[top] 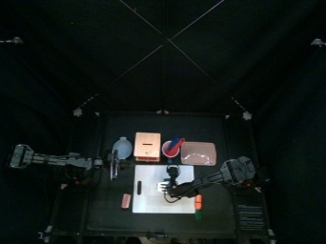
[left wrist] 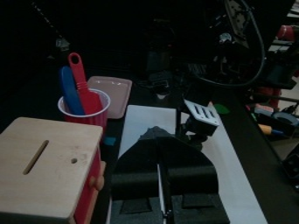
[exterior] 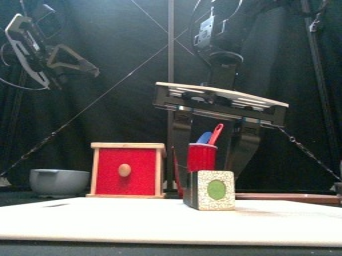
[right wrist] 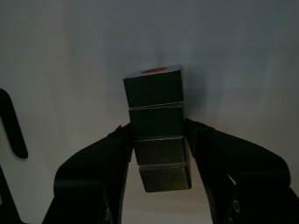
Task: Place sushi on board then cut the sushi with the knife then place the pieces on the plate
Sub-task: Pick knife at handle with right hand
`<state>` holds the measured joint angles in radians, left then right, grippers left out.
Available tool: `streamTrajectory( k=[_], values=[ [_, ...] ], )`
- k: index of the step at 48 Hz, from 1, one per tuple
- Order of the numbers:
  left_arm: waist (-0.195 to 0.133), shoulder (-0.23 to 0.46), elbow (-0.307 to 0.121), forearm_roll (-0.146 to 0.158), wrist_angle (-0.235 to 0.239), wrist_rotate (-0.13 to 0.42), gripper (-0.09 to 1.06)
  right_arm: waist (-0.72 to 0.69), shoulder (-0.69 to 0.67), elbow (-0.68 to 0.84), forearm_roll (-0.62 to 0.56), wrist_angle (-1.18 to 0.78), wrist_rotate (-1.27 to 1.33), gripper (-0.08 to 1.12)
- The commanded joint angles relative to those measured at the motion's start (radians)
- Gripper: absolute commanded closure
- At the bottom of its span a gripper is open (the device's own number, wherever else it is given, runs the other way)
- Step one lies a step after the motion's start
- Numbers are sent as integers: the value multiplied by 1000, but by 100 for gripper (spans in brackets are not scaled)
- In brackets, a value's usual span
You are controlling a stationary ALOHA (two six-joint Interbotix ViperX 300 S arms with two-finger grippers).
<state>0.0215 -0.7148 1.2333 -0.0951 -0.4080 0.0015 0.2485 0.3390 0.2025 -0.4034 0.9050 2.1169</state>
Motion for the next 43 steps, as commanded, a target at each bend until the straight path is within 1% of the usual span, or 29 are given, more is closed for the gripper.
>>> streamTrajectory(
  k=[1,10,15,20,28,34,43],
  values=[
    [-3,2,-12,0,-5,0,98,-6,-77,-6,-9,6,-9,21],
    [-3,2,-12,0,-5,-3,98,0,-117,2,5,12,-49,21],
    [-3,2,-12,-2,-5,-2,98,3,-149,3,-14,18,-92,21],
    [-3,-2,-14,-2,-5,-2,98,2,-206,18,-35,18,-196,21],
    [-3,-11,-14,-2,-5,-2,98,-28,-307,37,-28,18,-440,21],
    [-3,-14,-14,-2,-5,-2,98,-95,-368,51,26,18,-634,21],
    [-2,-14,-17,-2,-8,-2,98,-236,-445,63,178,18,-976,22]
  ],
)
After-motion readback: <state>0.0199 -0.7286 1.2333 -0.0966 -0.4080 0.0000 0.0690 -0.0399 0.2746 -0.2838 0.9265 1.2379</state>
